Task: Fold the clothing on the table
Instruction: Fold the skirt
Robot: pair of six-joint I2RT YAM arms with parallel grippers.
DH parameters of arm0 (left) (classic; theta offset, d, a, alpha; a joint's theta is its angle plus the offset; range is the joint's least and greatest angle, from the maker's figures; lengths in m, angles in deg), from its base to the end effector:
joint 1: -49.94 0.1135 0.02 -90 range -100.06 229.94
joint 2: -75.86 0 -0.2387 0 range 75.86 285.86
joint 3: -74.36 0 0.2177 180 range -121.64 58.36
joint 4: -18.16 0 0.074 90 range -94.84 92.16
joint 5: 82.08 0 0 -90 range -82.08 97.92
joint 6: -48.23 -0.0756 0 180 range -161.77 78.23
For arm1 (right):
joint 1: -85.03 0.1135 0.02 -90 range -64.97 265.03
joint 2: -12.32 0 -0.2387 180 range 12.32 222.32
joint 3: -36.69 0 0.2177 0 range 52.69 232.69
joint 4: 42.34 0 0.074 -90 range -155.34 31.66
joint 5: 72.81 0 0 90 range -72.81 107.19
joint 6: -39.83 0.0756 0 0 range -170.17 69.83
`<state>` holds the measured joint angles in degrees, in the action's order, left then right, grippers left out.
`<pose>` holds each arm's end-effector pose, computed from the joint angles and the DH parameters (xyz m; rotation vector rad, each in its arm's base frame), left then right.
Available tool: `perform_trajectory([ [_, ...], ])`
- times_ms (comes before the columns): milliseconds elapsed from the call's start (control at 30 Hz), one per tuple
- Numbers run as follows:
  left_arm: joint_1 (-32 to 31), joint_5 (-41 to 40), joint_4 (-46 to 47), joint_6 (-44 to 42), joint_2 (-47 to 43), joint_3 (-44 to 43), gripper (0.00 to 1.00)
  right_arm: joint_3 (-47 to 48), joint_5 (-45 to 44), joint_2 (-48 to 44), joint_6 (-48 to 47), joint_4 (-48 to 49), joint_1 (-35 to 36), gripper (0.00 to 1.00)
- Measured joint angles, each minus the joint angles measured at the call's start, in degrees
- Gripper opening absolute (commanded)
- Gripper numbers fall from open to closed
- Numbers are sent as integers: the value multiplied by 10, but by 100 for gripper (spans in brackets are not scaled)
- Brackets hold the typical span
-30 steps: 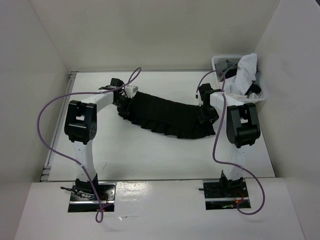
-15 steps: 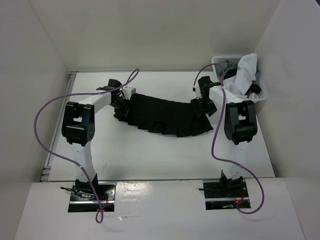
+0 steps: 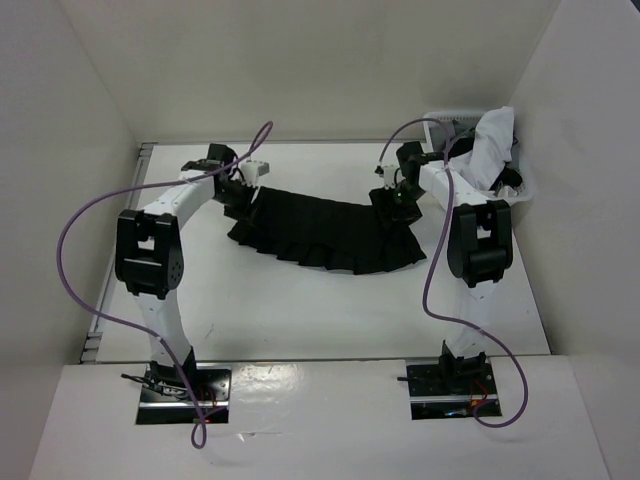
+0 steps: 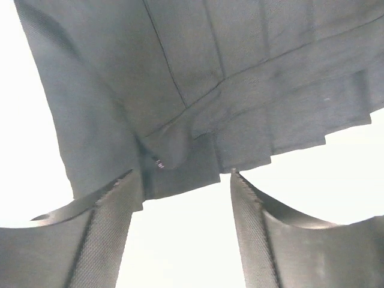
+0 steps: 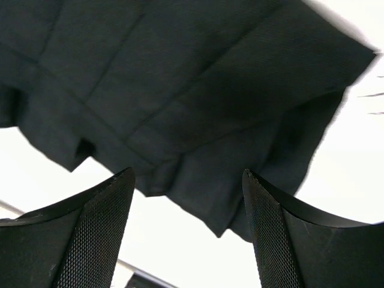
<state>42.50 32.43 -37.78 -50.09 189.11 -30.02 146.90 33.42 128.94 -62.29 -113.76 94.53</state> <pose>0.3827 -0.0816 0.1700 0.4898 2.6025 -0.5700 0.3656 0.0826 0.1593 -0.5865 2.8366 0.4058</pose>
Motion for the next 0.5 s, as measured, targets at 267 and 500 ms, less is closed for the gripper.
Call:
perform_trajectory([
  [267, 14, -14, 23, -8, -46, -9, 84, -23, 31, 2, 2, -3, 9, 80],
  [500, 11, -55, 66, -4, 10, 15, 84, -66, 8, 19, 15, 20, 40, 81],
])
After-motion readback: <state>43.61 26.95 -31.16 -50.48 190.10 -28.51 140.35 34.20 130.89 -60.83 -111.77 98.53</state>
